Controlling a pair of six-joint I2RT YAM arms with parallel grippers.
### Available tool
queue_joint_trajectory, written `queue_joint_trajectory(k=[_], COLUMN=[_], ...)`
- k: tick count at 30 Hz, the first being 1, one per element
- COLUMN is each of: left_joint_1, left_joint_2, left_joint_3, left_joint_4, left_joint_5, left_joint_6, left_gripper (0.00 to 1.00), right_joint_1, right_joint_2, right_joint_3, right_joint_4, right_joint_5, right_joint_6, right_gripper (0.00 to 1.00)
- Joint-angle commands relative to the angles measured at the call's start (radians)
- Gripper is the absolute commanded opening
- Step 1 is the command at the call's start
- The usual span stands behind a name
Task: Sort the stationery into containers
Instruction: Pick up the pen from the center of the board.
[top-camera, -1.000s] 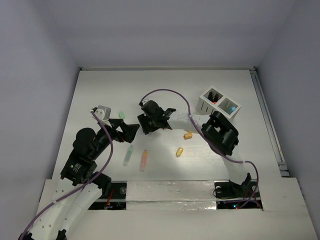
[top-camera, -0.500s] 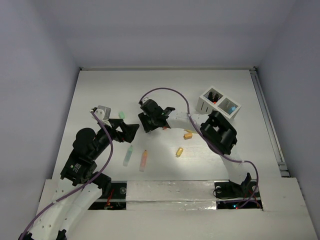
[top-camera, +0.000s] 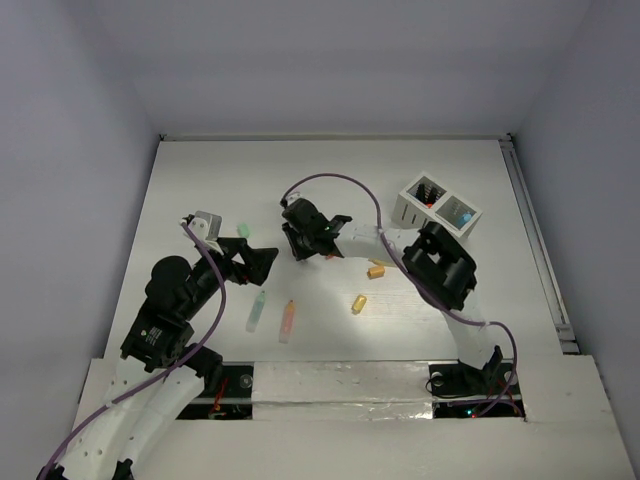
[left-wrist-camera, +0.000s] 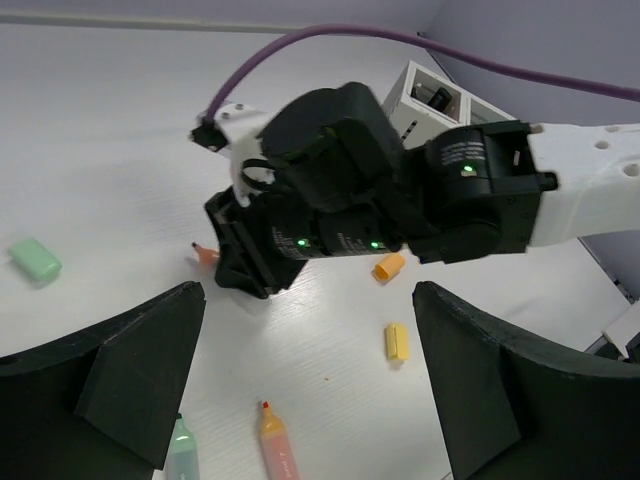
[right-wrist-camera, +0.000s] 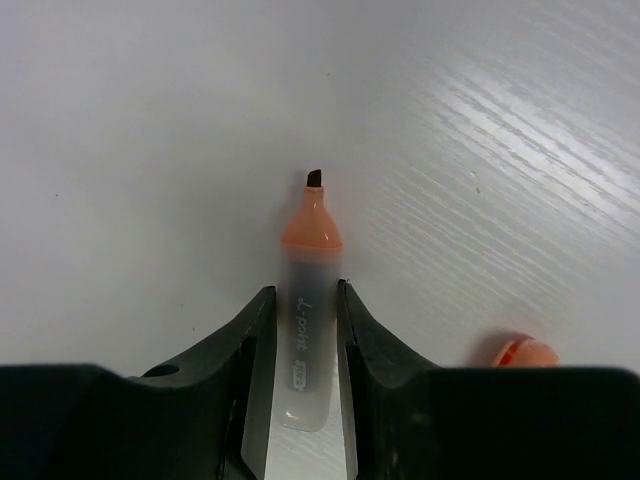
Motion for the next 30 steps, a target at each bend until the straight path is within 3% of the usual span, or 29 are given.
queue_joint_trajectory(k=[1,5,14,30], left_joint_1=[0.006,0.006,0.006,0.006], left_joint_2=[-0.011,-0.011,-0.004,0.038], left_joint_3=[0.000,0.000,-0.006,-0.012], left_joint_4=[0.034,0.039,0.051,0.067], left_joint_5=[0.005,0.010,0.040,0.097], left_joint_6=[-0.004,-0.004,-0.007,0.001], left_gripper=[0.82,0.82,0.76,0.60], right_joint_1=[0.008,0.008,0.008,0.008], right_joint_2=[-0.174,-0.363,-0.618,-0.689], right_joint_3=[-0.129,-0.366,-0.620,-0.702], right_joint_4=[0.189,0.572,0.973,1.195], right_joint_5=[0.057,0.038,-0.121,-0.321], right_joint_6=[0.020,0.024,0.084,0.260], right_gripper=[0.19,0.19,0.18,0.16])
